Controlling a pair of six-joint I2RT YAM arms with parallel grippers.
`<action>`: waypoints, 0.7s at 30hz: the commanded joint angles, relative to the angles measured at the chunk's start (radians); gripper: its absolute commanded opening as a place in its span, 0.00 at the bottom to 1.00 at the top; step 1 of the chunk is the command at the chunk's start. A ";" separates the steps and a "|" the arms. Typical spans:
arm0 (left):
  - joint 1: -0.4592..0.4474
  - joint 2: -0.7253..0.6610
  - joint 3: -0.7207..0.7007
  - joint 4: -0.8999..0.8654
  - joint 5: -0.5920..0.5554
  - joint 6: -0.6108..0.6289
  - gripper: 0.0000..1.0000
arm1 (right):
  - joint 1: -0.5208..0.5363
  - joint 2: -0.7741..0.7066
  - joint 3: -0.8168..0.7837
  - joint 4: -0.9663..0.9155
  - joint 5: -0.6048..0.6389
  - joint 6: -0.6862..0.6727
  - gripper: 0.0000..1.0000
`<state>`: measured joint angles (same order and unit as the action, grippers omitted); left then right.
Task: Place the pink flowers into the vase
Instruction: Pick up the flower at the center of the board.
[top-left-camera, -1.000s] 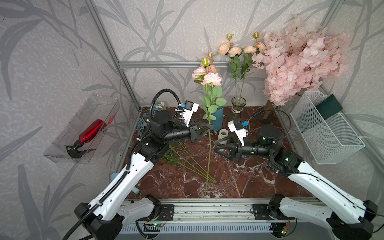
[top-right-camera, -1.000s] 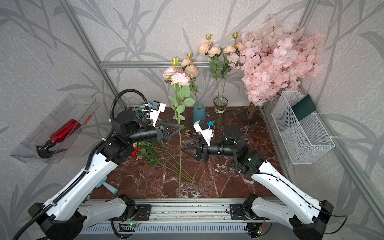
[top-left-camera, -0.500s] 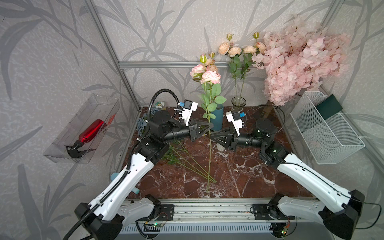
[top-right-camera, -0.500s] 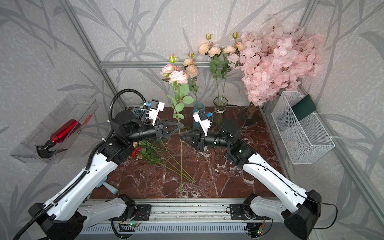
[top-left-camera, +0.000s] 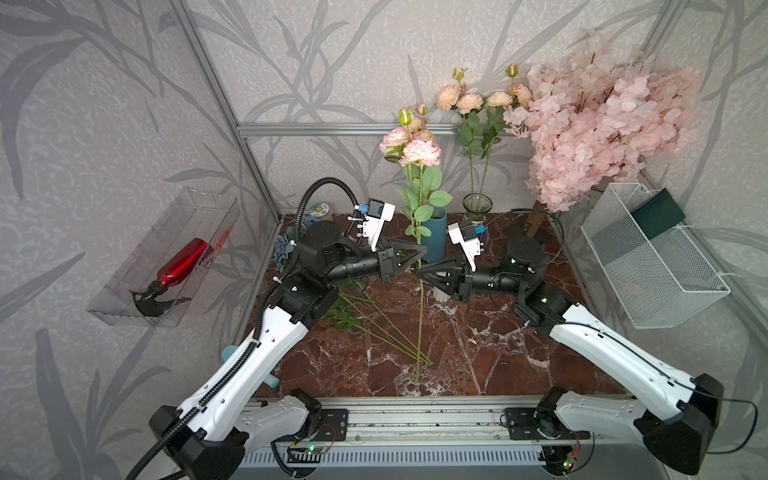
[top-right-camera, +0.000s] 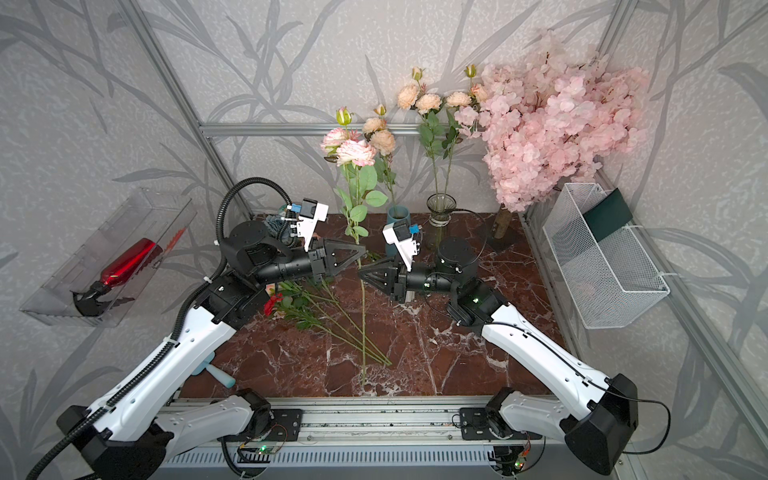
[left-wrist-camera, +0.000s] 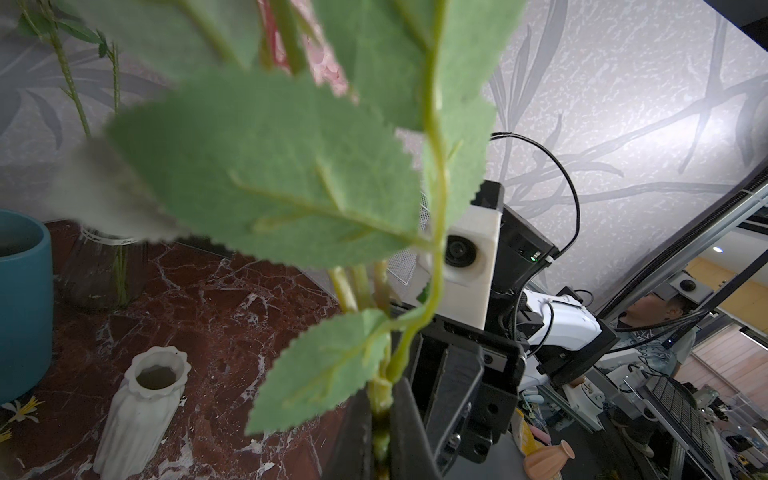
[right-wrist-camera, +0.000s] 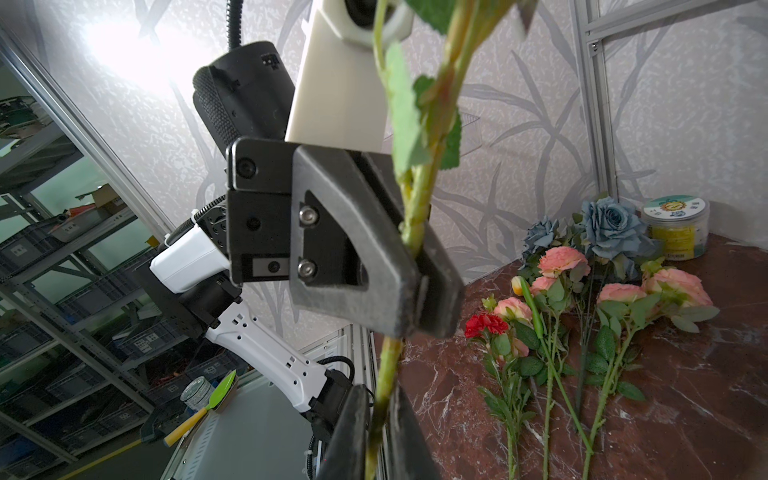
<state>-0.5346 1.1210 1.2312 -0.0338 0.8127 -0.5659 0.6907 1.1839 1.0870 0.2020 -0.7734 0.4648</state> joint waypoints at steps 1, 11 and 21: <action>0.004 0.006 0.002 0.002 -0.018 0.043 0.00 | -0.005 0.029 0.037 0.030 0.002 -0.034 0.11; 0.004 0.034 0.026 -0.041 -0.039 0.098 0.00 | -0.005 0.105 0.062 0.049 0.013 -0.070 0.05; 0.004 0.038 0.048 -0.147 -0.145 0.165 0.03 | -0.005 0.102 0.059 0.026 0.024 -0.104 0.00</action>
<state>-0.5182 1.1557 1.2434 -0.1257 0.6998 -0.4335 0.6762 1.2865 1.1172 0.1967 -0.7479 0.4026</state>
